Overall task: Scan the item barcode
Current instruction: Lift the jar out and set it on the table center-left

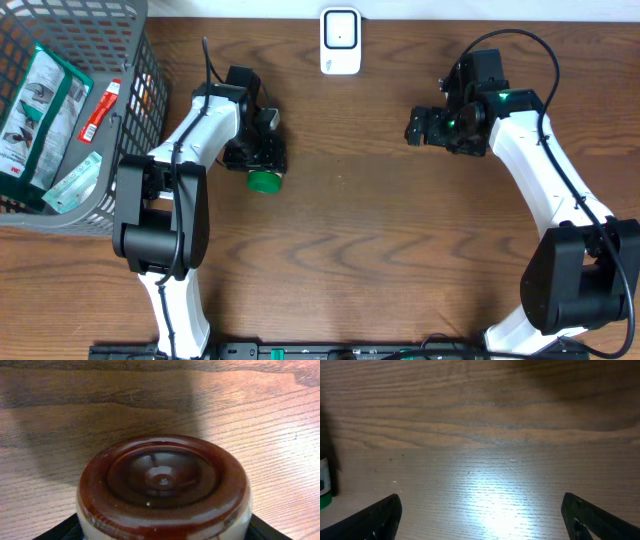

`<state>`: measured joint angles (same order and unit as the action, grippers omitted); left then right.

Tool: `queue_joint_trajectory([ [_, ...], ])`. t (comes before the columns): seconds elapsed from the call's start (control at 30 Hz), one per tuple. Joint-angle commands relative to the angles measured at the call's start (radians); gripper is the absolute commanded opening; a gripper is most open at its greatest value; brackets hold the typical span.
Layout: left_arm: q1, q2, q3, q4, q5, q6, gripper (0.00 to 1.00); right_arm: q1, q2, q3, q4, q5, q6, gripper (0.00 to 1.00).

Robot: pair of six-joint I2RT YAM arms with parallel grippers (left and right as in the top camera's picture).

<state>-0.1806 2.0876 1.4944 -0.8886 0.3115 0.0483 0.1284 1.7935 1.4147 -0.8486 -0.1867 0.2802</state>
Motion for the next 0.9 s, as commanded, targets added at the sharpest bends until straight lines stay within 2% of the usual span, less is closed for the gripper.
queue_joint_trajectory([
  [0.0, -0.005, 0.042, -0.004, 0.008, -0.009, -0.009, 0.70, -0.002, 0.004, 0.016, 0.000, 0.002, -0.008, 0.99],
  [0.17, -0.005, 0.002, 0.027, 0.011, -0.009, -0.009, 0.84, -0.002, 0.004, 0.016, 0.000, 0.002, -0.008, 0.99],
  [0.27, -0.005, -0.032, 0.044, 0.016, -0.009, -0.009, 0.88, -0.002, 0.004, 0.016, 0.000, 0.002, -0.008, 0.99],
  [0.5, -0.005, -0.154, 0.047, 0.070, -0.020, -0.009, 0.89, -0.002, 0.004, 0.016, 0.000, 0.002, -0.008, 0.99],
  [0.87, -0.002, -0.447, 0.079, 0.145, -0.280, -0.010, 0.89, -0.002, 0.004, 0.016, 0.000, 0.002, -0.008, 0.99],
])
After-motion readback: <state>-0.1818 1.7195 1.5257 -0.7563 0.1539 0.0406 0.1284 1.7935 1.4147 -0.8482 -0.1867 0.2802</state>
